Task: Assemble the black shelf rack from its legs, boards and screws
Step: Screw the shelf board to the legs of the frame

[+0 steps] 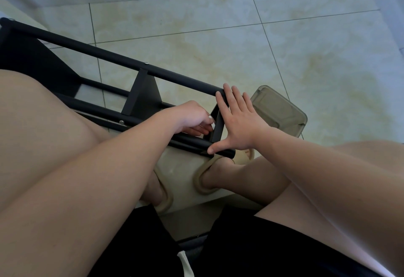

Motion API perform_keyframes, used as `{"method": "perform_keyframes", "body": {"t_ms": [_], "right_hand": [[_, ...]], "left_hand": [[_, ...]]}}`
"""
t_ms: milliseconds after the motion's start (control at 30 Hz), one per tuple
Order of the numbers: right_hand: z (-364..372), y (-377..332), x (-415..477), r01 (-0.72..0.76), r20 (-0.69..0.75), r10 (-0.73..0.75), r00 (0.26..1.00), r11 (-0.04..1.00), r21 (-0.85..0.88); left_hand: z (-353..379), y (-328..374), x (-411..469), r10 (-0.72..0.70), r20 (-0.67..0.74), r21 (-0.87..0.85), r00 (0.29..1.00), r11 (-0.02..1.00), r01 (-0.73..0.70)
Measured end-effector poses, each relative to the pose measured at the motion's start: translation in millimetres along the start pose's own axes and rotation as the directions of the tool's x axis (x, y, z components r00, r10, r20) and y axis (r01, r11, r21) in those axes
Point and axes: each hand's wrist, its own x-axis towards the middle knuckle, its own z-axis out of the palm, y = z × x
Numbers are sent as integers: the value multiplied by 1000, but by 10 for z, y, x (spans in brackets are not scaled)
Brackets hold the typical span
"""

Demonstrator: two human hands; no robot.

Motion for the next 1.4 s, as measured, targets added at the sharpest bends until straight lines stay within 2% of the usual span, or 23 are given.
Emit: {"method": "perform_keyframes", "body": {"t_ms": [367,600,1400], "right_hand": [[26,2,8,0,-7,0,1000,1000,16],[24,3,11,0,-7,0,1000,1000,13],[26,-2,14,-1,-5,1,1000,1000,5]], "left_hand": [[-18,-16,0,58,-13,-15,998,998,-58],[2,-4,-4,67,7,108,998,992,-68],[-11,25,-33,63,20,160,998,985,-65]]}}
